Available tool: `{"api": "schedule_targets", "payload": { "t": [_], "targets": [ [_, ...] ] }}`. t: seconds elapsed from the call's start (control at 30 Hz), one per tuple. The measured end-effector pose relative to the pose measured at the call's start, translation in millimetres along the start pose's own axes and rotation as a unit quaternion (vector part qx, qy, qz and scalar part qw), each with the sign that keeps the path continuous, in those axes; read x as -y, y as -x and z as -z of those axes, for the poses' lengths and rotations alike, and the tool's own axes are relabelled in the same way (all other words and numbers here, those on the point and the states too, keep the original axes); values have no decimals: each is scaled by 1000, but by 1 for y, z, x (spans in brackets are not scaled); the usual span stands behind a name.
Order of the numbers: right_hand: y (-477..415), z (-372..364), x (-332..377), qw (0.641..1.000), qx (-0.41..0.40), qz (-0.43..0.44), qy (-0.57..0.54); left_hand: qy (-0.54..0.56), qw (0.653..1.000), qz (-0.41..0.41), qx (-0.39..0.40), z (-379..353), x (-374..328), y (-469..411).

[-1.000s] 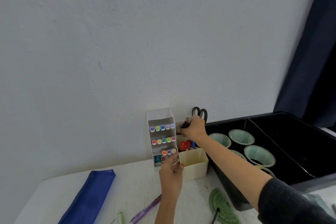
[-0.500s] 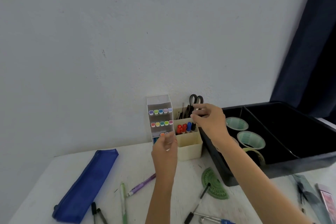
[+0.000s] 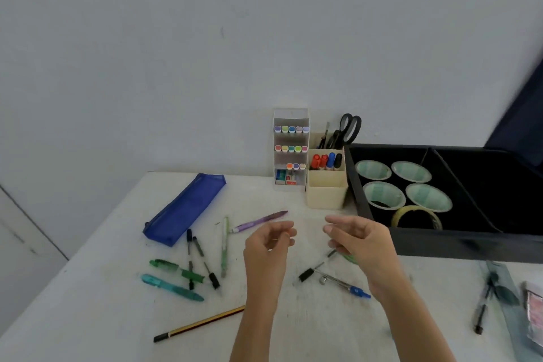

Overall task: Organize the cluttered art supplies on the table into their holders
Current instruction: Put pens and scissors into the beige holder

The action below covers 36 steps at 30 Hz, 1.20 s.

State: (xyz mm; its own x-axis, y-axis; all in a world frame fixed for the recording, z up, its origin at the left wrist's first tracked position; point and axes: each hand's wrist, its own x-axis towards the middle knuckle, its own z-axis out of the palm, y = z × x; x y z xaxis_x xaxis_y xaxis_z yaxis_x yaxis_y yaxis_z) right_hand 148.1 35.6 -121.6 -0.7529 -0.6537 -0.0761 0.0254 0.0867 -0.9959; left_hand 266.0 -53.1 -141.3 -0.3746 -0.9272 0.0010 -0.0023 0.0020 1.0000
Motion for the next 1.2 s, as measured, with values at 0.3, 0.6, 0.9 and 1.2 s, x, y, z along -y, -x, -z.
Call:
{"api": "schedule_targets", "payload": {
  "t": [0.3,0.6,0.9,1.2],
  "targets": [
    [20,-56,-39,989,128,-24,71,-16,995,47,-86,54,24,32],
    [46,-133,-82,961,147,102,213,-16,976,78,-202,116,38,56],
    [44,-180,-89,896,155,149,388,2,970,79,-231,138,38,53],
    [29,-163,-84,954,95,131,252,-220,952,-3,-211,124,44,7]
  ]
}}
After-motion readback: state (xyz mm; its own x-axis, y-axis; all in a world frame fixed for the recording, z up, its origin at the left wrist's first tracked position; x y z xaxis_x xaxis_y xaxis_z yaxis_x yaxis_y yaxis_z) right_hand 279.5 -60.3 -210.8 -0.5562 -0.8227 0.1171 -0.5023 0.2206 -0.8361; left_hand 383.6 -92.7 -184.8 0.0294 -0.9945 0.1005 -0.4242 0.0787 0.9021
